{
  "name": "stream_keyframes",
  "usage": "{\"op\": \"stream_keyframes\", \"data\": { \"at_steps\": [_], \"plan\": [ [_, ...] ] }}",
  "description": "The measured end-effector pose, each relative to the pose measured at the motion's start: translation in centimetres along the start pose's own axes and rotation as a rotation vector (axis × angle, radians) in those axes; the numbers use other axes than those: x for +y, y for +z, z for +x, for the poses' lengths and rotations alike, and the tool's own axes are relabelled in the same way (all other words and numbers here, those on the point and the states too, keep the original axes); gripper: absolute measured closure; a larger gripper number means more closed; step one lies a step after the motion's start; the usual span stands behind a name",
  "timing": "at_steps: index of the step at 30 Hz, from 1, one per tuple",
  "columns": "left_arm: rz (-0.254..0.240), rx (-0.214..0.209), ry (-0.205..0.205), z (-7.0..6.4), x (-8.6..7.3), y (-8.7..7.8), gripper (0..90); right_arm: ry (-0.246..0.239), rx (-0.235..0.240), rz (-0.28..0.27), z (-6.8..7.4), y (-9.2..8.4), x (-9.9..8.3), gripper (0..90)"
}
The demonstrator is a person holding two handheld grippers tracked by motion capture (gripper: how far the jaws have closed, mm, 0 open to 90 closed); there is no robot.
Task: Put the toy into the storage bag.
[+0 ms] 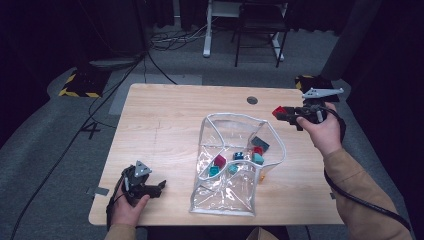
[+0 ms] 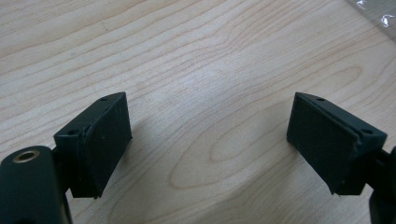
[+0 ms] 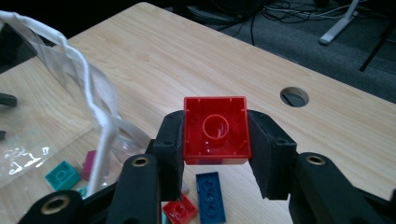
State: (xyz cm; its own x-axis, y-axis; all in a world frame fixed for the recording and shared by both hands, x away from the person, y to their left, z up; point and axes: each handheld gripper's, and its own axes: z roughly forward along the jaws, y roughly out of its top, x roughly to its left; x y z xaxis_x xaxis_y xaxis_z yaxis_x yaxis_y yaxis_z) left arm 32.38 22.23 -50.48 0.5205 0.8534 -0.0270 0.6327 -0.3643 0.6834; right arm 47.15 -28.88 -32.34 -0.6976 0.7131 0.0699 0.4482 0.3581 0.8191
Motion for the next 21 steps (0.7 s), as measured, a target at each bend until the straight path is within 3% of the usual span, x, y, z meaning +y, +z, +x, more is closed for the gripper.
{"op": "stream_keyframes", "data": {
  "at_steps": [6, 21],
  "plan": [
    [0.001, -0.001, 0.000, 0.0, 0.0, 0.0, 14.0, -0.022, 0.029, -0.027, 1.4, -0.2, 1.2, 59.3],
    [0.001, -0.002, 0.000, 0.0, 0.0, 0.0, 14.0, -0.098, 0.131, -0.022, 5.6, 1.0, 2.8, 59.3]
  ]
}}
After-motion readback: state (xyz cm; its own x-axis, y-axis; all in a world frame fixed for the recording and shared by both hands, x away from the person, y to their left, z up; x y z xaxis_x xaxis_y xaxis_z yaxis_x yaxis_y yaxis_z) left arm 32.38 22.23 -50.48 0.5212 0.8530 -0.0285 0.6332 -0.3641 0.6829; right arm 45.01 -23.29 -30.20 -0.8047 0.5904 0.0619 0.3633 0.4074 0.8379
